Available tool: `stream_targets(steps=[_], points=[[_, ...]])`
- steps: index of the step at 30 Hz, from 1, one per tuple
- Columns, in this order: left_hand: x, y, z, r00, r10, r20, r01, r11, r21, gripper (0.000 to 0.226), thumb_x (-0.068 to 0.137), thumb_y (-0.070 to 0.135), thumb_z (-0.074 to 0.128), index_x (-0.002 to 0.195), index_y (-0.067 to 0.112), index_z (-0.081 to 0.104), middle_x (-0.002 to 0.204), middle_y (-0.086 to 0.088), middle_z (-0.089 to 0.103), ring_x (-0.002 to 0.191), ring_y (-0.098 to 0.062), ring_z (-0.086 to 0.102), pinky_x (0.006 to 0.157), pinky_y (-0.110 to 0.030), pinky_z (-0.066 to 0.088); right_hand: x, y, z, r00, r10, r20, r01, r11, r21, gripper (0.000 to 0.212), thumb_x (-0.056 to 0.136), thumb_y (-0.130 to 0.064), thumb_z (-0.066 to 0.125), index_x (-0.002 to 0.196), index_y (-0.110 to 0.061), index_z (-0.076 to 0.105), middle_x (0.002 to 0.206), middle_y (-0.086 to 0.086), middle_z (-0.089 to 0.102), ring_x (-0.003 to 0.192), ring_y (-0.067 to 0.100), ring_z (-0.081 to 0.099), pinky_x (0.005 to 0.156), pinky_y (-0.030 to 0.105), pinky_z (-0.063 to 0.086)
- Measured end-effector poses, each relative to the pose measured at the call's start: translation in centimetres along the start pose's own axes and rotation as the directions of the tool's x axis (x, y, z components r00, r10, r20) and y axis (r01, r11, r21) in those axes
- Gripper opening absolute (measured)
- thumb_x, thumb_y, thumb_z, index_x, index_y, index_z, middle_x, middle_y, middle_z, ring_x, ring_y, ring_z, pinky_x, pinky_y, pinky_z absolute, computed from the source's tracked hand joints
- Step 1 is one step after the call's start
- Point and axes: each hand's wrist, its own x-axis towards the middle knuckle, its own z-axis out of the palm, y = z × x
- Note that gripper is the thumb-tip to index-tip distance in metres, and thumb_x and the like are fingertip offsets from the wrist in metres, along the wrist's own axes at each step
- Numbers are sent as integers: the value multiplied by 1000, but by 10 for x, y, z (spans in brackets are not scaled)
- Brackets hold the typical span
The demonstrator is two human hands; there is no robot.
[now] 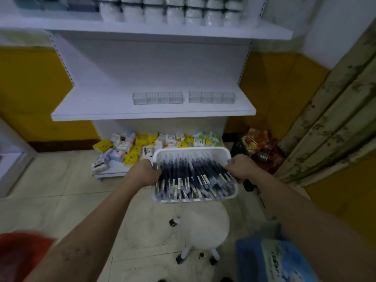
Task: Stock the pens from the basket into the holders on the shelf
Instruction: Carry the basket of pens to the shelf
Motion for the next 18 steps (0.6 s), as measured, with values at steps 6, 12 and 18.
stream_targets(steps=[6, 12, 18], points=[[50, 38, 16, 999, -29, 28, 28, 999, 29, 39, 87, 32, 59, 55, 12, 49, 54, -3, 49, 52, -13, 48, 44, -23, 30, 67, 19, -21, 1000, 13, 23, -13, 1000, 7, 40, 96, -28, 54, 64, -4, 51, 59, 14, 52, 54, 28, 56, 64, 41, 58], [81, 86, 33, 992, -122, -10, 122, 992, 13, 41, 90, 26, 56, 54, 12, 41, 53, -4, 43, 50, -14, 42, 44, -24, 27, 140, 38, -49, 992, -94, 80, 92, 995, 24, 23, 87, -20, 57, 75, -1, 62, 75, 22, 65, 71, 38, 69, 64, 46, 59], [112, 103, 45, 973, -230, -32, 229, 973, -17, 37, 91, 32, 56, 67, 4, 50, 57, -4, 43, 58, -22, 46, 48, -27, 32, 206, 44, -56, 982, -113, 152, 113, 994, 12, 31, 89, -21, 59, 62, -8, 52, 61, 13, 57, 61, 31, 65, 57, 39, 57]])
